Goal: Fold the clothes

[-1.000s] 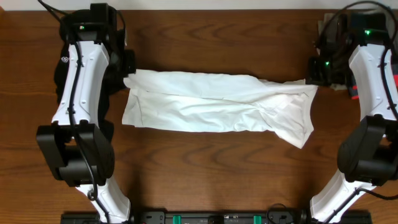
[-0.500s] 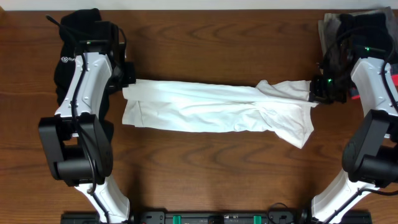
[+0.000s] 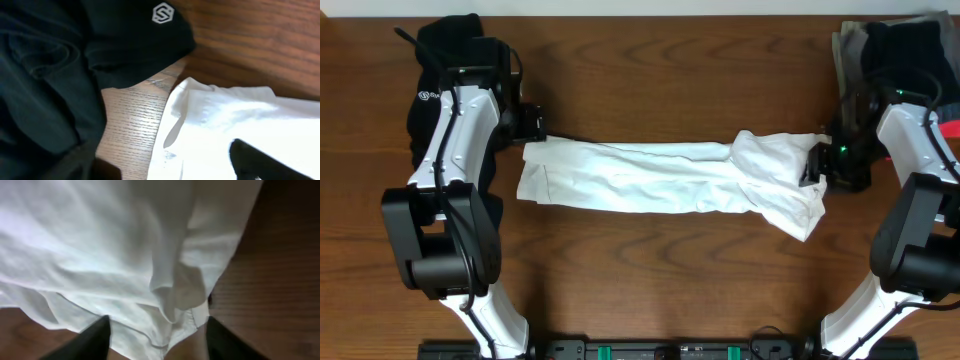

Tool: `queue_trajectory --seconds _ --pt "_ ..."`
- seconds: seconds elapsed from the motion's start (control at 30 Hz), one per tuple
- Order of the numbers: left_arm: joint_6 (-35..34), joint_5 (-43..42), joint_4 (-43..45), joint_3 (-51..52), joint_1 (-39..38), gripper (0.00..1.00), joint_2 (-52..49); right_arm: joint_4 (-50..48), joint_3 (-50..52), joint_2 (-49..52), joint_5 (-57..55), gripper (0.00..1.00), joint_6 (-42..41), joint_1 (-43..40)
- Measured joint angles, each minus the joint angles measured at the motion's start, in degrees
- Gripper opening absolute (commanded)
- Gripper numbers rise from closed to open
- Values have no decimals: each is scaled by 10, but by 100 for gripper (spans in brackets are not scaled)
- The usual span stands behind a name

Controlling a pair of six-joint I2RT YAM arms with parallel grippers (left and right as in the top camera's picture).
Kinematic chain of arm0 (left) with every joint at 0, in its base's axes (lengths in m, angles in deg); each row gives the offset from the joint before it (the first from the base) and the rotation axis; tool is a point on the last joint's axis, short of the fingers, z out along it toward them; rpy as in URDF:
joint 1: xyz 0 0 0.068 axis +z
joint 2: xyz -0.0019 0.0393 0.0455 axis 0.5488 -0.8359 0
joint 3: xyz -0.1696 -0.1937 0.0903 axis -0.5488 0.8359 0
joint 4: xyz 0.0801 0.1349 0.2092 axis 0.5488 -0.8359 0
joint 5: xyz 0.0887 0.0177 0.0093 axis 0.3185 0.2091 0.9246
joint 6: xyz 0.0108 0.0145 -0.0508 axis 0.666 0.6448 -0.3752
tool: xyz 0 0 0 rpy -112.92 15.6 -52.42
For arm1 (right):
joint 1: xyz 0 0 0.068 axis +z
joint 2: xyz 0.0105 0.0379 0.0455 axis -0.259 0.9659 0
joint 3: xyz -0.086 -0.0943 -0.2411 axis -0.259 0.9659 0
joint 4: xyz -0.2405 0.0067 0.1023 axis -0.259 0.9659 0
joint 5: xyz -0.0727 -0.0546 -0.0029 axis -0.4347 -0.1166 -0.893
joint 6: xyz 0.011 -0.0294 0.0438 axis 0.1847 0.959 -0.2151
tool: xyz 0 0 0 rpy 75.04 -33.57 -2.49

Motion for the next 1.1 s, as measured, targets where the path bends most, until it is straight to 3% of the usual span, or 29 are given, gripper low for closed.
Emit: queue_trajectory --seconds 0.4,0.67,1.1 --pt "3 -27 -8 0 32 92 0 5 -15 0 0 75 -12 -32" --pt "66 -163 -13 0 59 93 -1 4 -59 -50 17 79 -12 -28" --pt "149 -203 -49 7 57 91 -78 11 -66 -92 24 77 -12 -22"
